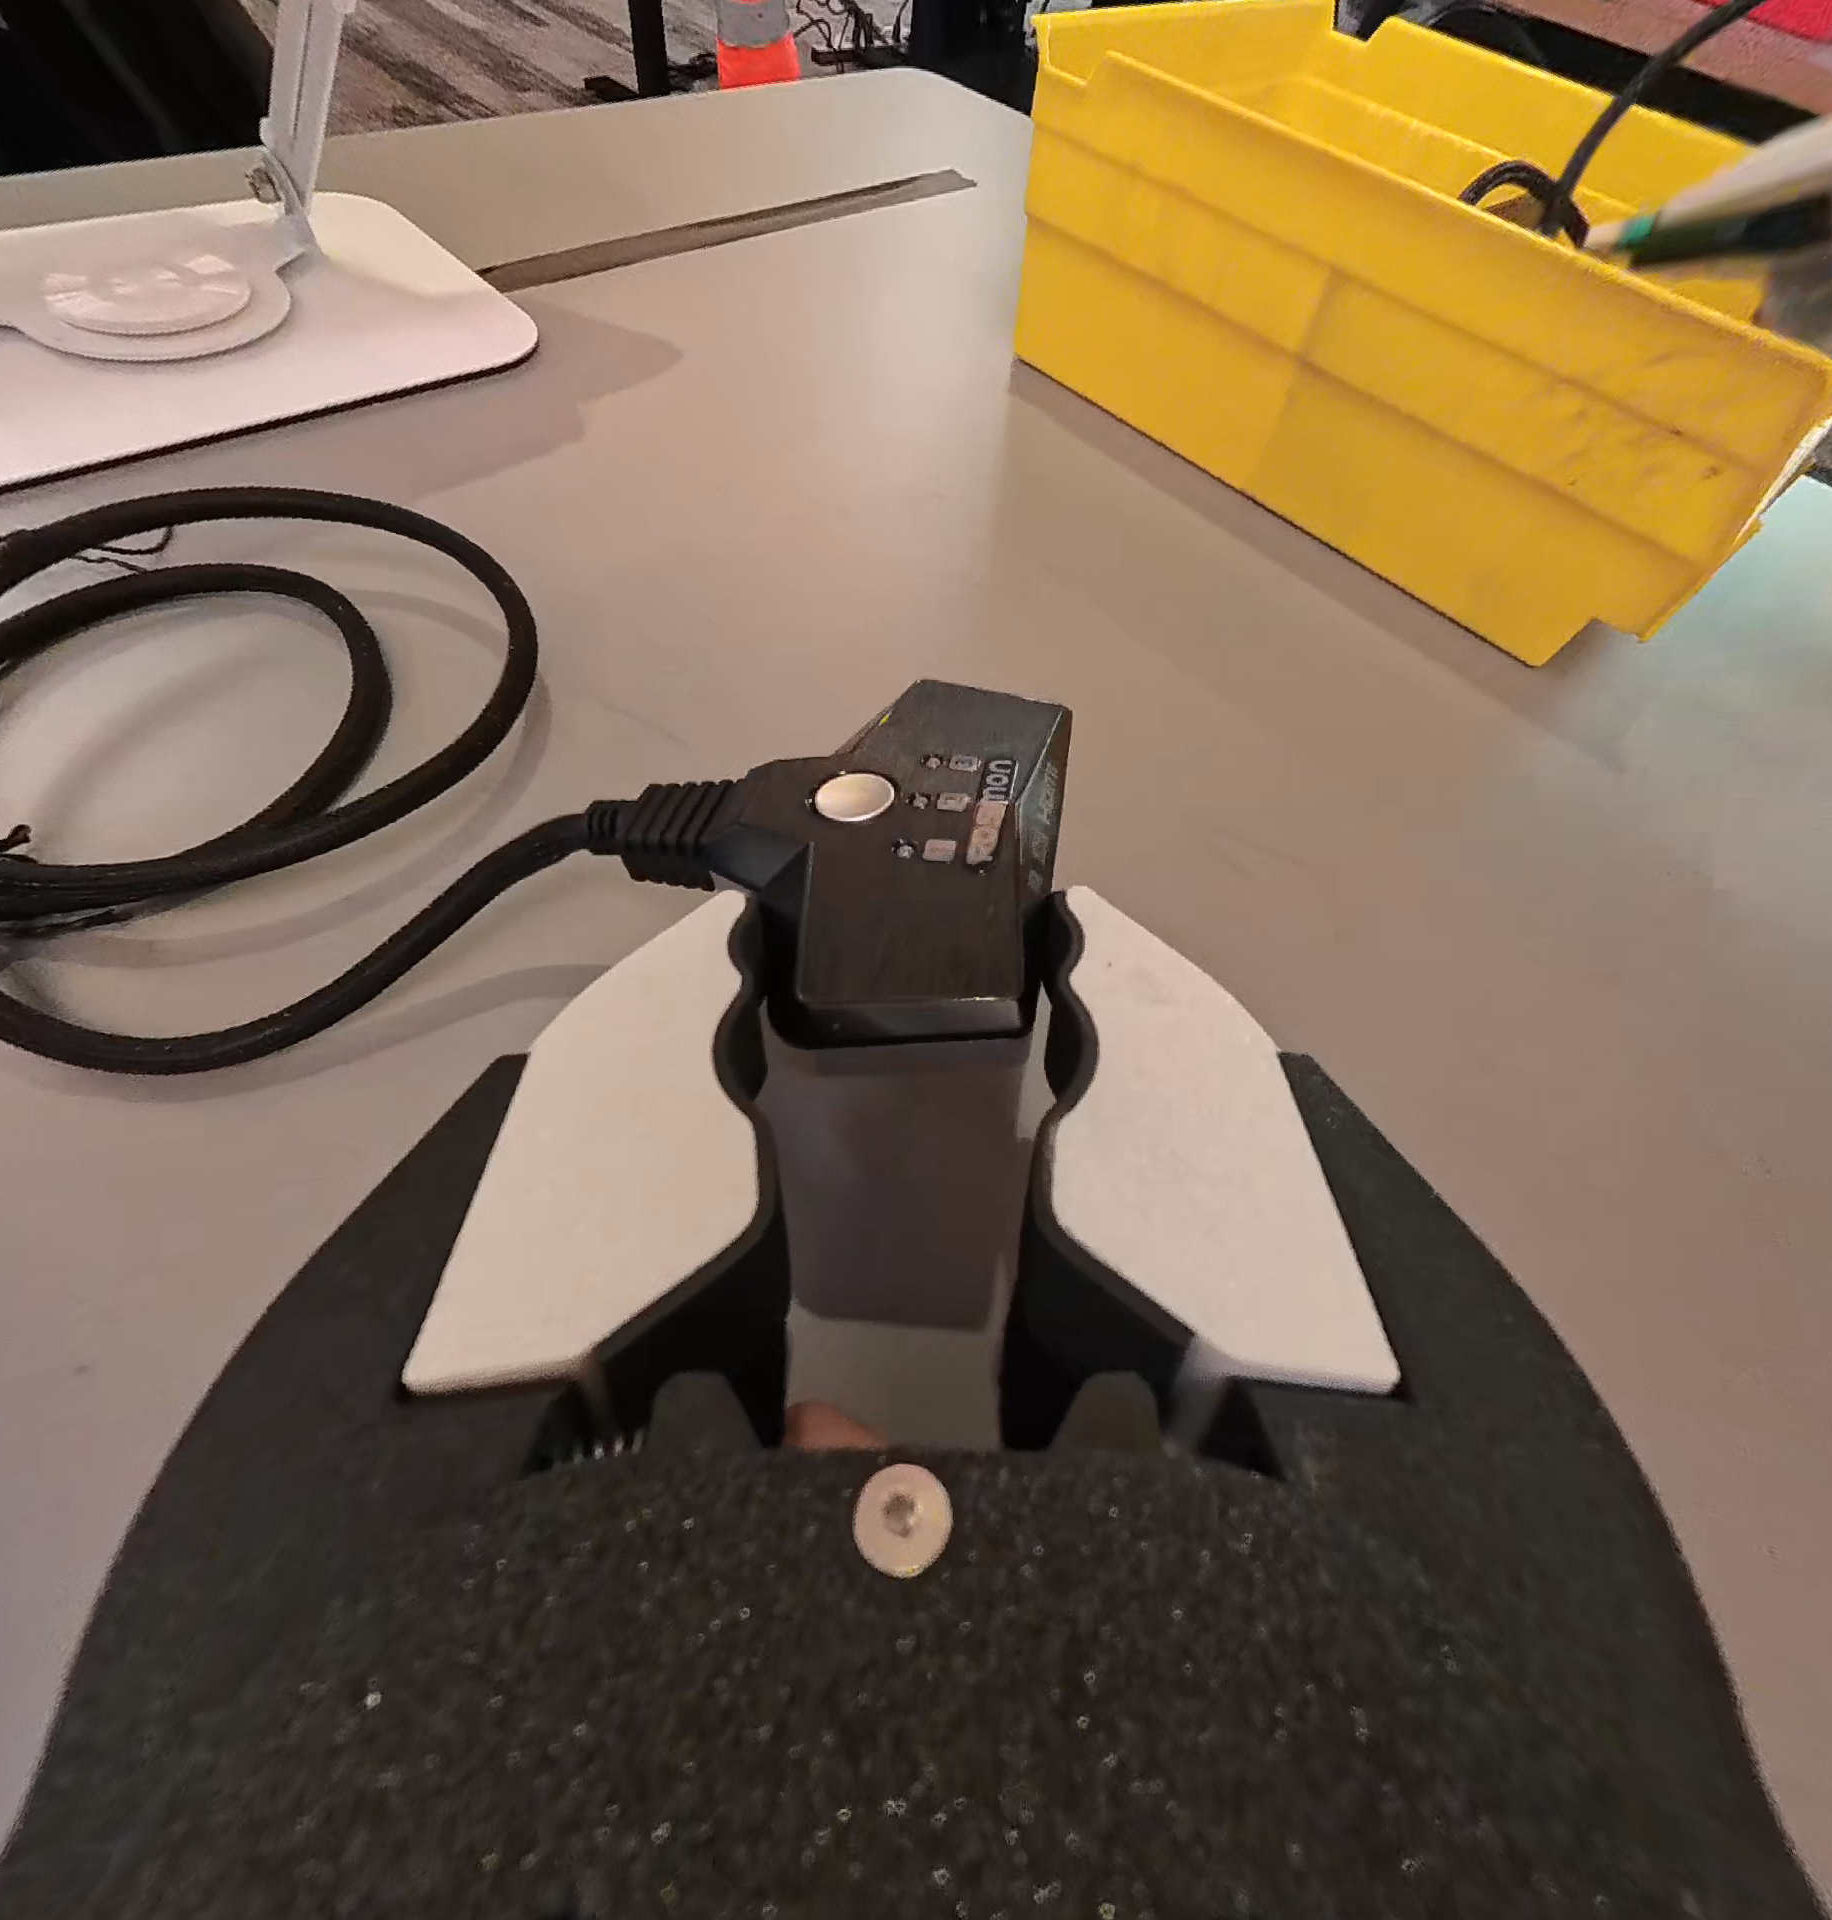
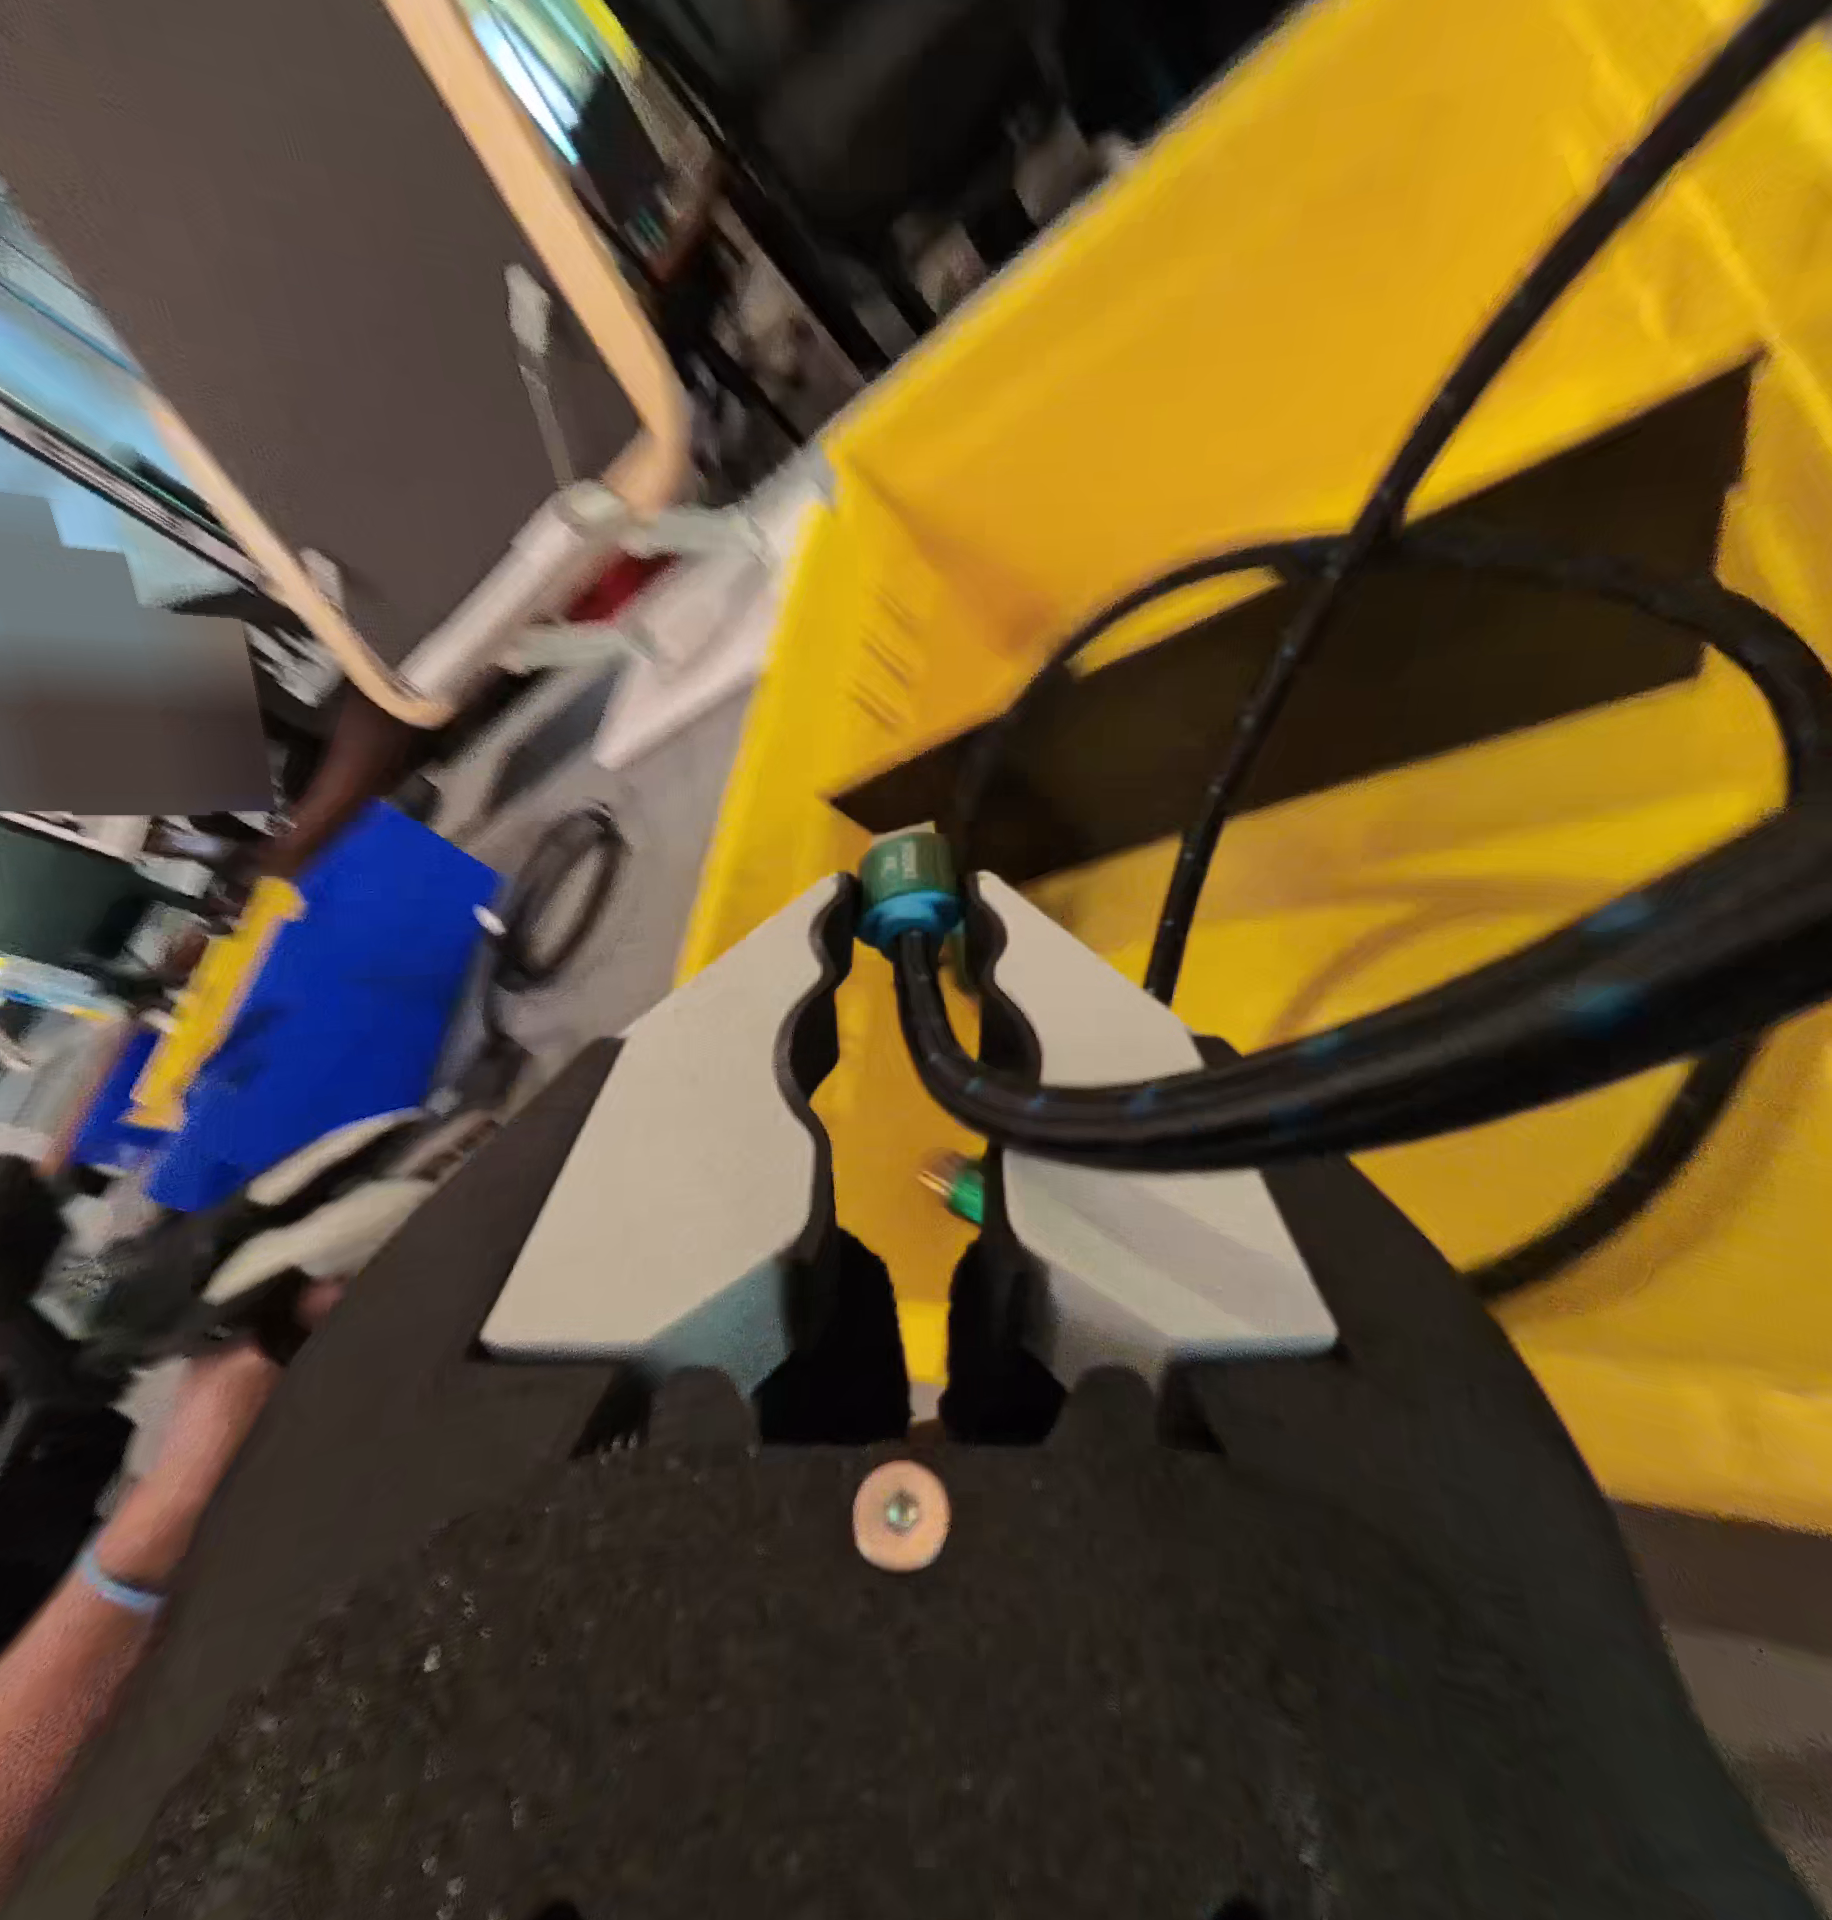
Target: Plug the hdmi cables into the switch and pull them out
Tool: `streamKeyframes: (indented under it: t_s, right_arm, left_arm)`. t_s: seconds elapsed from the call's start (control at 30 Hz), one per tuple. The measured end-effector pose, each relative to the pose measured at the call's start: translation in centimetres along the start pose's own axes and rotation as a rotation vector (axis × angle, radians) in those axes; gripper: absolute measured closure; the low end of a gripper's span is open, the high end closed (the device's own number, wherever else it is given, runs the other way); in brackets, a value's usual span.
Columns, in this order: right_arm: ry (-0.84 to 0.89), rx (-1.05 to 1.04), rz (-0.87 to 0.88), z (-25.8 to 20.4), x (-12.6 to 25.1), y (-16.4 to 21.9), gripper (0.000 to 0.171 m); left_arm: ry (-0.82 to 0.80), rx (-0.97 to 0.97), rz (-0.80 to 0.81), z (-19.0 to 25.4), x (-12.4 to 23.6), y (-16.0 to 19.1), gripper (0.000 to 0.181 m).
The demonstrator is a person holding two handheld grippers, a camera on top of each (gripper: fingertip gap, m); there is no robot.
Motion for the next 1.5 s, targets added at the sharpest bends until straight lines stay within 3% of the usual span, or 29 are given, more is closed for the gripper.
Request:
streamKeyframes:
  t_s: [0.1, 0.2, 0.3, 0.4, 0.57, 0.67, 0.73, 0.77, 0.83, 1.03, 1.17, 1.3, 1.47, 1.5]
  right_arm:
    - [0.070, 0.019, -0.123, 1.3, -0.9, 1.4, 0.149]
    - [0.083, 0.119, -0.095, -0.2, -1.1, 1.2, 0.170]
    - [0.199, 0.328, -0.089, -2.3, -1.1, 0.8, 0.171]
    - [0.222, 0.396, -0.150, -3.3, -1.5, 1.3, 0.171]
    - [0.407, 0.364, -0.297, 0.5, 0.3, 1.9, 0.135]
    - [0.474, 0.362, -0.255, 0.9, 3.0, 0.7, 0.131]
    - [0.431, 0.360, -0.179, -0.2, 4.2, -0.5, 0.140]
    - [0.399, 0.365, -0.132, -0.8, 4.4, -1.0, 0.155]
    - [0.339, 0.395, -0.113, -2.1, 4.0, -1.0, 0.158]
    - [0.673, 0.787, -0.038, -5.4, 5.7, -3.0, 0.167]
    - [0.768, 1.017, -0.336, -4.9, 4.1, -1.3, 0.167]
    - [0.672, 1.002, -0.643, -1.3, 0.9, 3.1, 0.168]
    - [0.623, 0.867, -0.650, 2.1, -3.0, 4.1, 0.166]
    - [0.601, 0.828, -0.632, 2.3, -3.6, 4.0, 0.158]
  left_arm:
    - [0.004, 0.009, -0.002, -0.1, 0.0, 0.0, 0.131]
    - [0.007, 0.012, -0.005, 0.0, -0.1, -0.1, 0.131]
    - [0.008, 0.007, -0.005, 0.0, -0.1, 0.0, 0.131]
    - [0.011, 0.007, -0.010, 0.0, -0.1, 0.1, 0.131]
    - [0.009, -0.009, -0.018, 0.0, 0.1, 0.3, 0.131]
    - [0.009, -0.012, -0.020, 0.0, 0.1, 0.4, 0.131]
    - [0.008, -0.014, -0.025, 0.0, 0.0, 0.4, 0.131]
    - [0.007, -0.017, -0.026, 0.0, 0.0, 0.4, 0.131]
    - [0.005, -0.022, -0.026, 0.1, -0.1, 0.3, 0.131]
    - [0.009, -0.020, -0.025, 0.1, 0.0, 0.3, 0.131]
    - [0.005, -0.025, -0.027, 0.1, 0.0, 0.3, 0.131]
    - [0.008, -0.025, -0.030, 0.1, 0.0, 0.4, 0.131]
    - [0.004, -0.029, -0.037, 0.2, -0.1, 0.5, 0.131]
    - [0.003, -0.029, -0.038, 0.2, 0.0, 0.5, 0.131]
Point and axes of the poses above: each gripper's, where its closed fingertips meet, x back along the fingers, y out of its underside, z = x × y across the jaws, the point moved 2 cm from there along x, back along the fingers, and after that the axes turned 15 degrees about -z, right-handed, at the moved point
